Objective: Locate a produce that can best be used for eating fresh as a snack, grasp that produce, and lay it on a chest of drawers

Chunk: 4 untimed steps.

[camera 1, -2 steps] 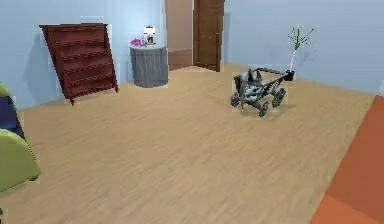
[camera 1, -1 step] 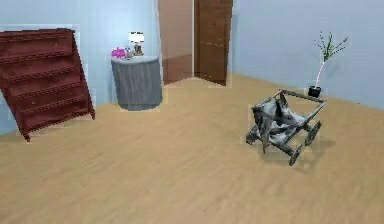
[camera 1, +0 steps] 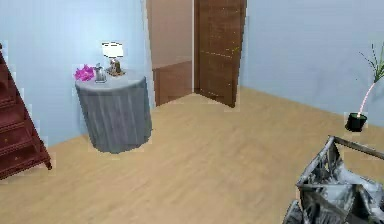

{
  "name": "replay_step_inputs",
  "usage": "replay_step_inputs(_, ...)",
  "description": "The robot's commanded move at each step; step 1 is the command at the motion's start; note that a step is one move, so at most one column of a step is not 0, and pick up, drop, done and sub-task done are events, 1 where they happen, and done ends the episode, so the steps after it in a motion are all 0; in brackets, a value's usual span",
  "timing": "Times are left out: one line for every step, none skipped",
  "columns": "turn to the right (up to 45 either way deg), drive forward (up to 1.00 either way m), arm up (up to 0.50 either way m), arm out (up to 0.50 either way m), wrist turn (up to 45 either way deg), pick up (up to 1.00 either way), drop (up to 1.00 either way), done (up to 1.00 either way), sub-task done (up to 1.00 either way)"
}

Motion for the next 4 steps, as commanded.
replay_step_inputs(0.0, 0.55, 0.00, 0.00, 0.0, 0.00, 0.00, 0.00, 0.00)
replay_step_inputs(0.0, 0.45, 0.00, 0.00, 0.0, 0.00, 0.00, 0.00, 0.00)
replay_step_inputs(6.0, 0.00, 0.00, 0.00, 0.0, 0.00, 0.00, 0.00, 0.00)
replay_step_inputs(0.0, 0.85, 0.00, 0.00, 0.0, 0.00, 0.00, 0.00, 0.00)
